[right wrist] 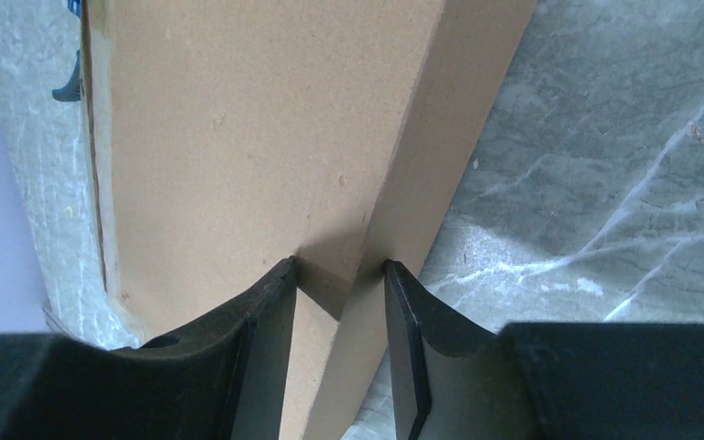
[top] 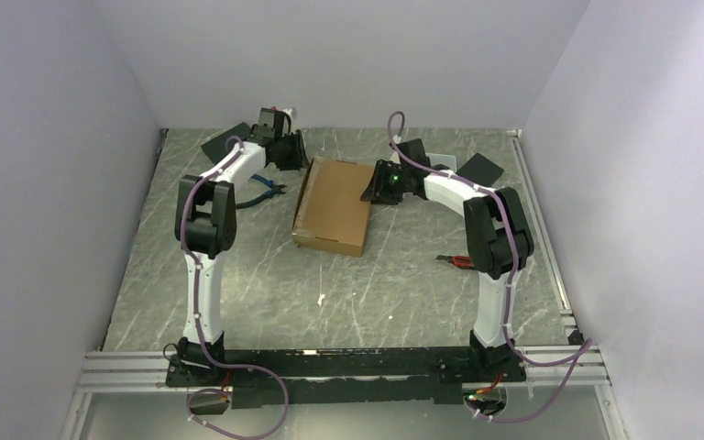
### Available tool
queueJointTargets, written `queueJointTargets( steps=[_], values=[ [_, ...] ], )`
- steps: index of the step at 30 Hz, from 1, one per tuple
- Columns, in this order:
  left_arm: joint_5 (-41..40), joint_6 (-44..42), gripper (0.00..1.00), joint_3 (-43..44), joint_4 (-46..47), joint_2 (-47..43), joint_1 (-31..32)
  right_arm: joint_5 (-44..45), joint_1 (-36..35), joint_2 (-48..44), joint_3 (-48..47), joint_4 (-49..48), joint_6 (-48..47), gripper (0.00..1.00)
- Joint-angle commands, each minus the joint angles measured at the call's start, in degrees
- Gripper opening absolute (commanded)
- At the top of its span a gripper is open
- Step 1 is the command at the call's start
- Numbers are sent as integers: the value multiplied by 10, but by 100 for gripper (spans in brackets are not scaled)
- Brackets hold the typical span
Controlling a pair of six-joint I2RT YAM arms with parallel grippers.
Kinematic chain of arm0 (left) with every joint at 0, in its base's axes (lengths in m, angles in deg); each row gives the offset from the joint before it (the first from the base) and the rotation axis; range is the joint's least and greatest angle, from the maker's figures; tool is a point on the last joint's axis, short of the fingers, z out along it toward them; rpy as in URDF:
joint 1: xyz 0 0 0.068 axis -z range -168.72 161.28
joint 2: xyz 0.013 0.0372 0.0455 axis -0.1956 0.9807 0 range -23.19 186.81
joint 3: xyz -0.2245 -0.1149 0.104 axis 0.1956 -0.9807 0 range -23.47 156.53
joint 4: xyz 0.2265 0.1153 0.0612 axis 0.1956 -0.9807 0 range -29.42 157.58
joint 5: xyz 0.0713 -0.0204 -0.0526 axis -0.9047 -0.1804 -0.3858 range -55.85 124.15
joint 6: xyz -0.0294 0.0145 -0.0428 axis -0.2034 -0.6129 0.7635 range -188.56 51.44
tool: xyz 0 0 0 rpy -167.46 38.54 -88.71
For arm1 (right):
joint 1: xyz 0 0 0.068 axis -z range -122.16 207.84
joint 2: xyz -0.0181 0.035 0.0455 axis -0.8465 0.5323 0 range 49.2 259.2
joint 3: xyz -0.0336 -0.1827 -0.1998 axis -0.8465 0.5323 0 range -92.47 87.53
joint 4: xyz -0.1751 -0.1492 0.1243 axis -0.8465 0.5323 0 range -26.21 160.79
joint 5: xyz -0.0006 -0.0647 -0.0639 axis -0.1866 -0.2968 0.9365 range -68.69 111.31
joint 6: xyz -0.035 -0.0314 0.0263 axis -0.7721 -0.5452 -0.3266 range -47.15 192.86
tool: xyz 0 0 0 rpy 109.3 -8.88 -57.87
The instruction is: Unpack the express box
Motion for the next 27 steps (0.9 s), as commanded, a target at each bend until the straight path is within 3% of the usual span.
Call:
queueJointTargets(
  steps=[1,6,15,21,25,27],
  values=[
    [-42,-28,38,0,-39,33,-23,33,9,21,19,8,2,32],
    [52,-15,37,27,-65,59,-43,28,13,22,24,4,4,32],
    [15,3,36,-39,-25,15,-57,24,15,27,26,0,8,31],
    [94,5,56,-2,-50,2,-54,-5,14,18,17,-6,-9,32],
    [103,13,73,-23,-52,-68,-55,-4,13,2,11,-1,-18,35],
    [90,6,76,-42,-64,-111,-55,-2,12,-3,8,2,-22,37]
  ],
)
